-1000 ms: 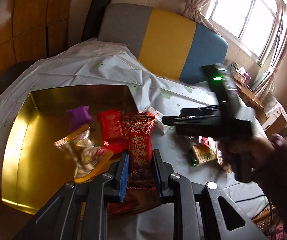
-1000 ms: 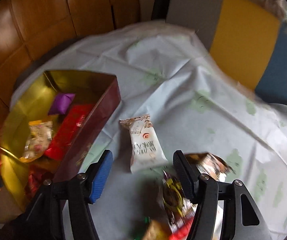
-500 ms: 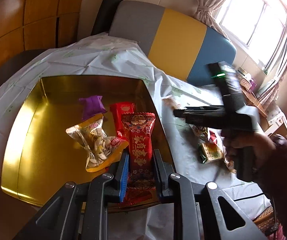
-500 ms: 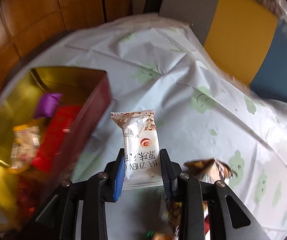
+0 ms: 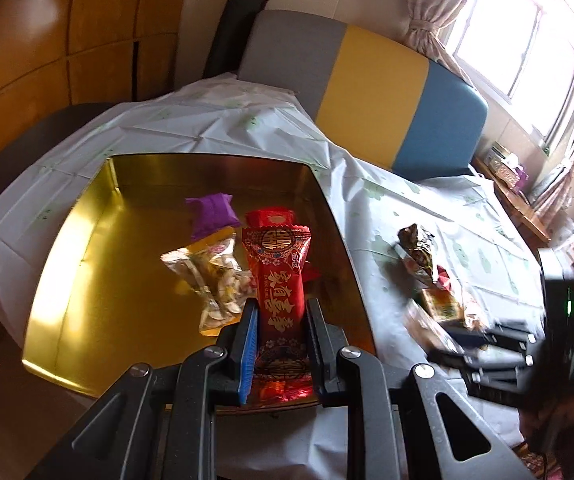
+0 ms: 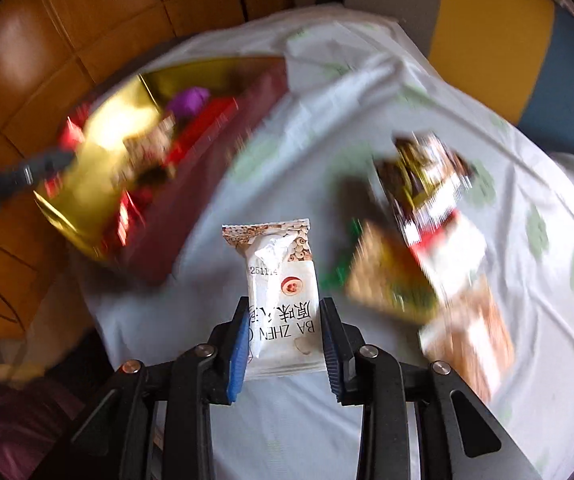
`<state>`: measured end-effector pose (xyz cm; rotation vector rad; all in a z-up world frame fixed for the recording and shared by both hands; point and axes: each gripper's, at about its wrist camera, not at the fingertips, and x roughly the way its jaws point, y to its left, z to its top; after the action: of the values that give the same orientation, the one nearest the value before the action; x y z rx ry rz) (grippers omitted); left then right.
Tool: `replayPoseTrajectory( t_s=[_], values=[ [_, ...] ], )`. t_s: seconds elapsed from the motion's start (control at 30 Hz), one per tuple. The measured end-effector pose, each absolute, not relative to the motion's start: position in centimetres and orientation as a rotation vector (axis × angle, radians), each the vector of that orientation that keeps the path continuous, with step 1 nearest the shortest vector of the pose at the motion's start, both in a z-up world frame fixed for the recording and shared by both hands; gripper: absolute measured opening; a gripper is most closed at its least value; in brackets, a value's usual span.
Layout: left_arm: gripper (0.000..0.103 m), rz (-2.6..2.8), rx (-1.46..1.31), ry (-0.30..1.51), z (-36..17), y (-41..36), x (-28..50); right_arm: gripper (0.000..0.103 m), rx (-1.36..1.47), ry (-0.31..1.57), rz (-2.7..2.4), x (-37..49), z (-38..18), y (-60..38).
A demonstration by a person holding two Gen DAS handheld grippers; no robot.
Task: Organize snacks
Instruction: 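Lower the red candy bar into the gold tray and open the left gripper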
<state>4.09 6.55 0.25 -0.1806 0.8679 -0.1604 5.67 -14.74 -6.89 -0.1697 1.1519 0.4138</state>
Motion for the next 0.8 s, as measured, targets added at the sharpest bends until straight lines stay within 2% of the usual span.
replayPoseTrajectory(
  t_s=[0.1, 0.8],
  values=[
    [0.022, -0.131, -0.152, 0.848, 0.5, 6.6, 3.7, 0.034, -0.168, 1.178, 0.382, 4.3, -8.5, -15.4],
    [0.022, -0.091, -0.123, 0.875, -0.3, 6.7, 3.9, 0.035, -0.036, 0.981, 0.314, 1.4, -9.3, -17.2]
  ],
)
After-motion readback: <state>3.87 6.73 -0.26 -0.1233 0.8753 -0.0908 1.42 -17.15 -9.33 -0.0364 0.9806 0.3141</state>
